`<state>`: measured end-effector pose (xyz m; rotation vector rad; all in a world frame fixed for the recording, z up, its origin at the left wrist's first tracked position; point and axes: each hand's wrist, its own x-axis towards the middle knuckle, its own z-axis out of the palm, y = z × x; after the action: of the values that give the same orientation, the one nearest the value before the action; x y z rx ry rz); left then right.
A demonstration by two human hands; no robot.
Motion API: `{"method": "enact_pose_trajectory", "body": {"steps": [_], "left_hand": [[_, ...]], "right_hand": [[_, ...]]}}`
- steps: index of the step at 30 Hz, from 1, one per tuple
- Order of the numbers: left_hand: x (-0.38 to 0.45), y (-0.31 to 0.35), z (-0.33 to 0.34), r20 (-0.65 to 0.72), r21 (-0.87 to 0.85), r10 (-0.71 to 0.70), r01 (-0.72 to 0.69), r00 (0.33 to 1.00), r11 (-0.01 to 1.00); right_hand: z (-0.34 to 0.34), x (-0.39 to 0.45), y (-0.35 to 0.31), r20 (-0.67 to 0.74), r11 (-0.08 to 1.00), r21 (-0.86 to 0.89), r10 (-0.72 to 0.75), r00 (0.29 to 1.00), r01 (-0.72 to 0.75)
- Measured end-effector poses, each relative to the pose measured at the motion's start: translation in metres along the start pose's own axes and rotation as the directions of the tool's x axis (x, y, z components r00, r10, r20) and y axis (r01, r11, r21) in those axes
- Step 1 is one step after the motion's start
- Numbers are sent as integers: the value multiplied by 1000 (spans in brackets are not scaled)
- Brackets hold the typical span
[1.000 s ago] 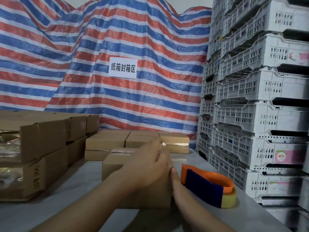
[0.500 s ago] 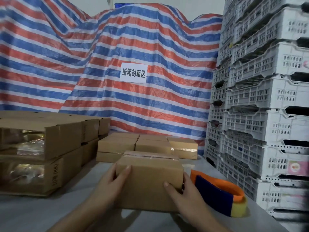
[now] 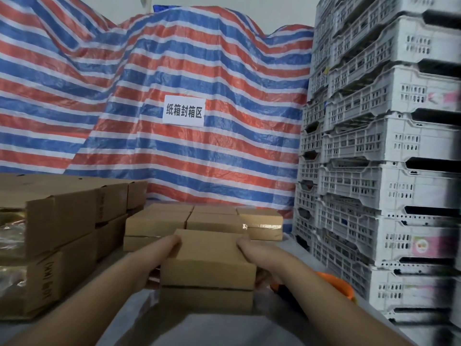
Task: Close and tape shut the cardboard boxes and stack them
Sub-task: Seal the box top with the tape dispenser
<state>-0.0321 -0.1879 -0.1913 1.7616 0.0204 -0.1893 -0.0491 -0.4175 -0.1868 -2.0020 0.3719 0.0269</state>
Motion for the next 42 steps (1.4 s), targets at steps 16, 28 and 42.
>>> {"method": "enact_pose_trajectory", "body": {"steps": [16, 28, 42], "left_hand": [[42, 83, 75, -275, -37, 244, -263, 930, 964], [143, 81, 163, 516, 204, 577, -745, 633, 635], [220, 51, 191, 291, 888, 601, -444, 744, 119]], "right_hand": [[-74, 20, -31, -233, 853, 378, -288, 929, 360], [-166, 118, 22, -244, 897, 384, -129, 961, 218], [-153, 210, 63, -350, 974, 199, -33, 936, 108]]}}
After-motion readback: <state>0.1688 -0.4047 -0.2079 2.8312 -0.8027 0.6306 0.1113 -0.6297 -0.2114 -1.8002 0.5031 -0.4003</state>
